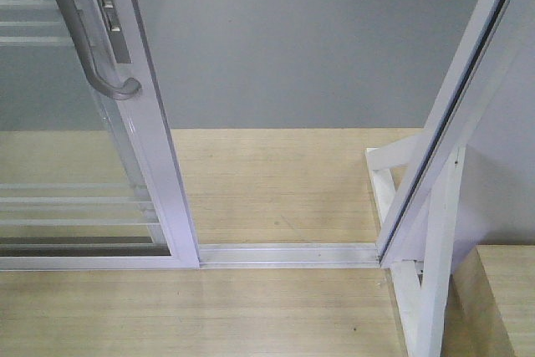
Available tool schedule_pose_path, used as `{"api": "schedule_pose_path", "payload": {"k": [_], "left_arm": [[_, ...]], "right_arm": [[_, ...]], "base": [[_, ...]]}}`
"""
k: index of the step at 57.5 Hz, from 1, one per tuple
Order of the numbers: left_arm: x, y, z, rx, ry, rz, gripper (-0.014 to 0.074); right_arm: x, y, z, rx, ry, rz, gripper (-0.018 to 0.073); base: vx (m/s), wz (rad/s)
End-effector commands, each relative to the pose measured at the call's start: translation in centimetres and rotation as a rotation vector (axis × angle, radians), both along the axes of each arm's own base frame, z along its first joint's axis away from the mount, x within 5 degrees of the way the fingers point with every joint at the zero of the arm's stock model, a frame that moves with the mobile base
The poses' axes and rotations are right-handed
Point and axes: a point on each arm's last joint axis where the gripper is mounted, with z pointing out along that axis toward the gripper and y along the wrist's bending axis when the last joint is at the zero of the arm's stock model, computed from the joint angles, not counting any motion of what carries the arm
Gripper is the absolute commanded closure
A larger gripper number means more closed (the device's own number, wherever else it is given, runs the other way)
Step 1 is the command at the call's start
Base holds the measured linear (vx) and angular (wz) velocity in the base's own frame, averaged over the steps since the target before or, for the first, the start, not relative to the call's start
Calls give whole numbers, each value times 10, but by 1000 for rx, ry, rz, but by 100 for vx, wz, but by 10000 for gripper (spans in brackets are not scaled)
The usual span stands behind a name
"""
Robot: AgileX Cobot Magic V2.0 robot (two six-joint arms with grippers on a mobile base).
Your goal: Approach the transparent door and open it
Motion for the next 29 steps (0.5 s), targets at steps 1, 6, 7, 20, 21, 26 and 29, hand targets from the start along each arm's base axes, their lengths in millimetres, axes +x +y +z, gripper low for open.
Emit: {"api": "schedule_pose_path", "payload": {"k": [1,6,7,20,21,26,29], "left_arm": [[0,0,2,-7,-75,-7,602],[0,0,2,-7,-75,-7,602],[0,0,2,-7,-75,-7,602],[0,0,2,-7,-71,-6,602],[0,0,2,-7,-71,-6,602],[0,0,2,-7,-71,-6,602],[0,0,2,-7,-71,-6,602]], "right_arm": [[-10,-1,-7,58,-132,-40,571],[-17,-1,-30,53,-172,-52,571],[-19,-1,-36,44,-182,-51,571],[-22,0,-58,22,-194,-25,568],[-22,1,-58,17,-195,-19,568],[-22,2,-58,19,-196,-1,568],[-22,2,-58,21,-196,0,568]], "base": [[0,0],[0,0],[0,0],[0,0],[0,0],[0,0],[0,0]]}}
